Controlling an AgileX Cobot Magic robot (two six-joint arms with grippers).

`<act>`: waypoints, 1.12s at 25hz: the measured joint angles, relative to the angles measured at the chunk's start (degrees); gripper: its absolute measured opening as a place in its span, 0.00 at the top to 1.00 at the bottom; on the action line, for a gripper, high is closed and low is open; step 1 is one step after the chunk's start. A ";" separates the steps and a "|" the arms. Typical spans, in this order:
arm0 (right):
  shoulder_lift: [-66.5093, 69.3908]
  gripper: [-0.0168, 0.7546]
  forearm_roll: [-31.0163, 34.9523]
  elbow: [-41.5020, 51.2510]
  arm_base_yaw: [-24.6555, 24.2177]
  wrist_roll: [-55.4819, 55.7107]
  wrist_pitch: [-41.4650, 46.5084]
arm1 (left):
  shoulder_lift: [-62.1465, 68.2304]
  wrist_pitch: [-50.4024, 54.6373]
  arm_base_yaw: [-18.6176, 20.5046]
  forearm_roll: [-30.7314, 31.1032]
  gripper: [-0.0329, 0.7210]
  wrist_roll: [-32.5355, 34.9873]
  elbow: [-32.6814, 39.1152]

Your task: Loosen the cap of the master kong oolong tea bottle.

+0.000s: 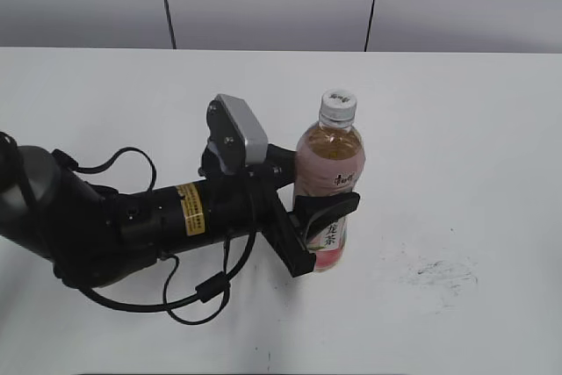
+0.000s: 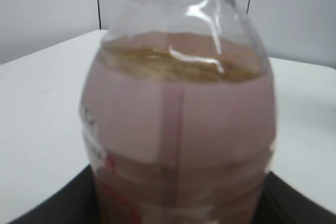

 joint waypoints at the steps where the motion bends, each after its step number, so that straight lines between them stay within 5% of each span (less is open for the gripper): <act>1: 0.00 0.34 0.00 0.00 0.00 0.00 0.00 | 0.10 -0.20 0.00 -0.06 0.44 0.00 -0.05; 20: 0.21 0.36 2.47 -0.45 0.00 0.42 -1.06 | 0.24 -0.48 0.00 -0.18 0.44 -0.05 -0.05; 28: 32.98 0.49 7.23 -5.67 -0.02 -0.97 -7.57 | 0.24 -0.48 0.00 -0.24 0.44 -0.05 -0.05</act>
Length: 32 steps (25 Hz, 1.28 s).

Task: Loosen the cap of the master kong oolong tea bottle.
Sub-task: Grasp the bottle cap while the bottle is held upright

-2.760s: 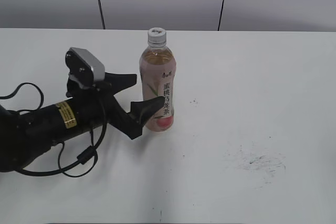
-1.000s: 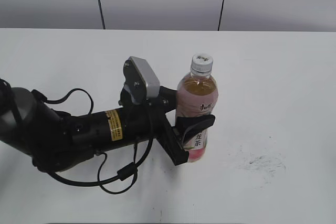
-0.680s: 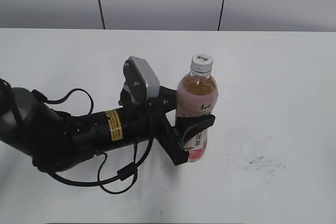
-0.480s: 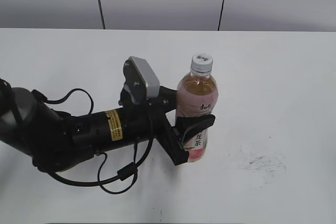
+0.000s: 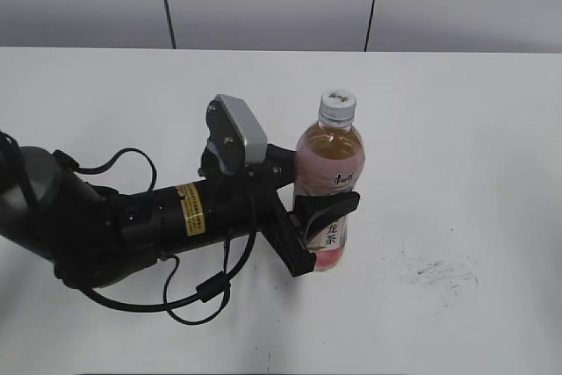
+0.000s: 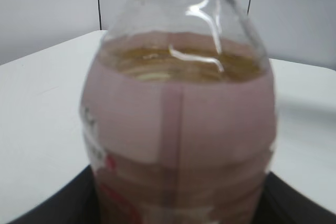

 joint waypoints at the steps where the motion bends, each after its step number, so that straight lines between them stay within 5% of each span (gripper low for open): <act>1: 5.30 0.49 1.84 -1.63 0.00 -1.66 -0.56 | 0.00 0.00 0.00 0.00 0.44 0.00 0.00; 7: 29.60 0.49 16.55 -15.23 0.41 -11.42 -0.96 | 0.00 -0.11 0.00 0.06 0.44 -0.05 0.00; 11: 39.21 0.49 19.09 -24.90 6.76 -11.83 -0.01 | 0.00 -0.11 0.00 0.06 0.44 -0.05 0.00; 20: 58.15 0.49 7.82 -48.63 29.18 5.08 8.63 | 0.00 -0.11 0.00 0.06 0.44 -0.05 0.00; 32: 67.85 0.49 1.54 -56.43 36.15 13.31 14.20 | 0.00 -0.11 0.00 0.06 0.44 -0.05 0.00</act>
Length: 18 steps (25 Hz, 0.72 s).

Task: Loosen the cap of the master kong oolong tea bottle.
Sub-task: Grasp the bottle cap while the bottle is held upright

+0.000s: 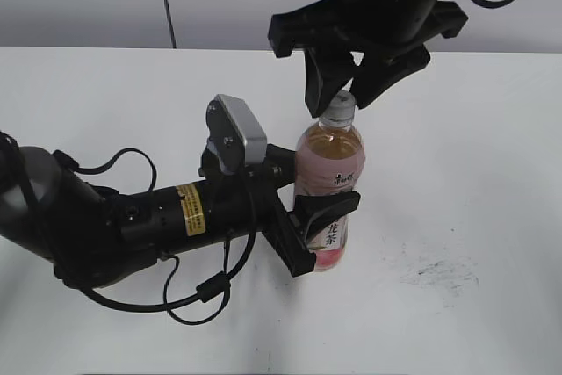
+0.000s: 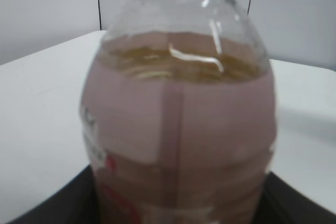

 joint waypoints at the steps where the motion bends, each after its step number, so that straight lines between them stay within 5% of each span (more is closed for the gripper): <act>1: 0.23 0.49 -0.14 0.00 0.00 0.17 0.07 | 0.00 0.00 0.00 0.00 0.44 0.00 0.00; 10: 1.22 0.62 -1.05 -0.07 0.06 -8.37 0.18 | 0.00 0.00 0.00 -0.06 0.44 -0.05 0.00; 18: 1.22 0.62 -0.82 -0.18 0.06 -69.32 0.36 | 0.00 0.11 0.00 0.06 0.44 0.12 0.00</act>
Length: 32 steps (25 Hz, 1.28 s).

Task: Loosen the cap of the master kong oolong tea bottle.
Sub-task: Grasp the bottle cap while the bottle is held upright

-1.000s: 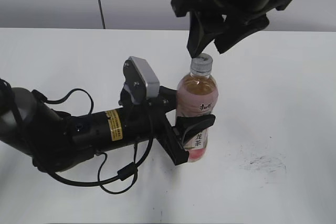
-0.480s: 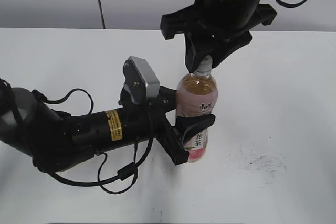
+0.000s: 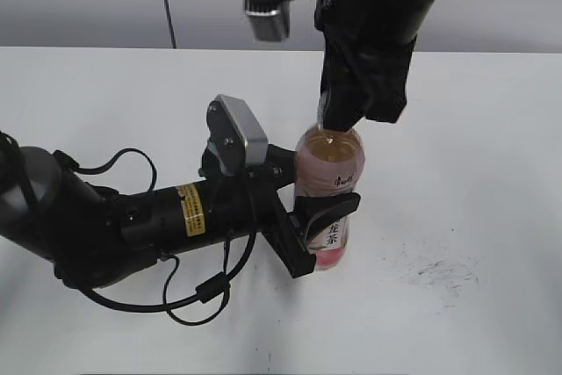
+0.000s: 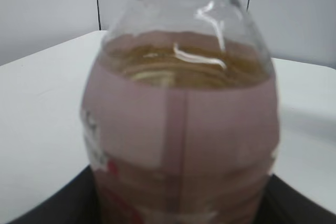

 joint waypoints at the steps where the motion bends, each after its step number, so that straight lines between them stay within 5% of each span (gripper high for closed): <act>1: 0.00 0.62 0.00 -0.07 0.00 -4.40 0.18 | 0.00 0.00 0.00 0.12 0.44 0.05 0.00; 6: 0.00 0.57 0.00 -0.08 0.05 -10.10 -0.98 | 0.04 0.00 0.00 -0.15 0.45 -0.01 0.00; 12: 0.00 0.22 2.56 -0.08 0.05 -4.81 -2.81 | 0.04 0.00 0.00 -0.24 0.45 -0.13 0.00; 16: -0.46 0.22 3.58 -0.08 0.05 12.37 -2.86 | 0.04 0.00 0.00 -0.24 0.45 -0.13 0.00; 23: -3.03 0.22 0.53 -3.99 0.05 64.66 -1.11 | 0.04 0.00 0.00 -0.24 0.45 -0.13 0.00; 32: -2.11 0.27 -0.59 -4.47 0.05 77.51 -0.21 | 0.04 0.00 0.00 -0.24 0.45 -0.13 0.00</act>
